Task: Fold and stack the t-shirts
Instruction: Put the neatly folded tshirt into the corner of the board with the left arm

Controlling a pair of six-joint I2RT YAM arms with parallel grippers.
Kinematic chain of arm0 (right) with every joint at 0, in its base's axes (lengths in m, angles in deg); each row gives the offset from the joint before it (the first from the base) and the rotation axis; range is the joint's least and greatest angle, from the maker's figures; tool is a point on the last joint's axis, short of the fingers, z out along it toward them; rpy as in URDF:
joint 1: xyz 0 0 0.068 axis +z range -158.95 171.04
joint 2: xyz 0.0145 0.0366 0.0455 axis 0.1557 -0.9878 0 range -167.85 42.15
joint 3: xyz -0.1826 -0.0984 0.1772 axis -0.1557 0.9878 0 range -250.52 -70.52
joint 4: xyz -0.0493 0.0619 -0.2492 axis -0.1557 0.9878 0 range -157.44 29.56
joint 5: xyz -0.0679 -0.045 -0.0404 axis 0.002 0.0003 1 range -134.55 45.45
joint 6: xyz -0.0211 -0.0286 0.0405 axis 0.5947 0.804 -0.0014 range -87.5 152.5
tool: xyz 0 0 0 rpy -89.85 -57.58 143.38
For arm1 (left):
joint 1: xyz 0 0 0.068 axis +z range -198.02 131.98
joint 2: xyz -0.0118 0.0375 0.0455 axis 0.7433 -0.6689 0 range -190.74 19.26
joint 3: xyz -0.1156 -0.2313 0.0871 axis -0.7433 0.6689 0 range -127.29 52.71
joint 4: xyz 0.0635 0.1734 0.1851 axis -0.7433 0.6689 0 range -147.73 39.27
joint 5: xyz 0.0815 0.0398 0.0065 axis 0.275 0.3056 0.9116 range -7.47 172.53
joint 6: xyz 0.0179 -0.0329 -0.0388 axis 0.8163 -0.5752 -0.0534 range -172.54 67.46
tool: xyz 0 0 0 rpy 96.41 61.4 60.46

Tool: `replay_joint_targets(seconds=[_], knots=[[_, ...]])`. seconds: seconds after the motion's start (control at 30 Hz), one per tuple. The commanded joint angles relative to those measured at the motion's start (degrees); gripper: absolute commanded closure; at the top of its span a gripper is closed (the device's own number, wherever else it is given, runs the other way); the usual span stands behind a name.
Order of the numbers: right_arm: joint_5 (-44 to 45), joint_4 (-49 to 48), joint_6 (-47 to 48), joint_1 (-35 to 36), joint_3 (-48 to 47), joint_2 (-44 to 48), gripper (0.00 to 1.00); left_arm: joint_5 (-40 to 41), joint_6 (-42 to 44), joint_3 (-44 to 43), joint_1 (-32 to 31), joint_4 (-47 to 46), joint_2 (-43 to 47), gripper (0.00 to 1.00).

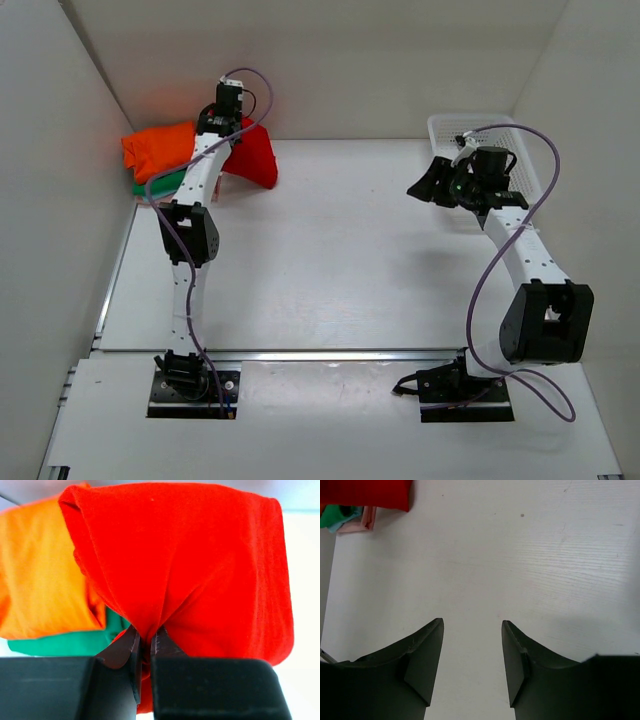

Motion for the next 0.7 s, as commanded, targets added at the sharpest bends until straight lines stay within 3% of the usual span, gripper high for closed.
replay_joint_targets(seconds=[0.0, 0.67], knots=[[0.82, -0.58, 1.09, -0.22, 0.33, 2.67, 0.53, 0.85, 0.79, -0.92, 3.84, -5.52, 6.74, 1.00], [-0.06, -2.33, -4.27, 4.26, 0.77, -1.11, 0.57, -18.58, -4.30, 4.19, 17.56, -10.89, 16.87, 1.00]])
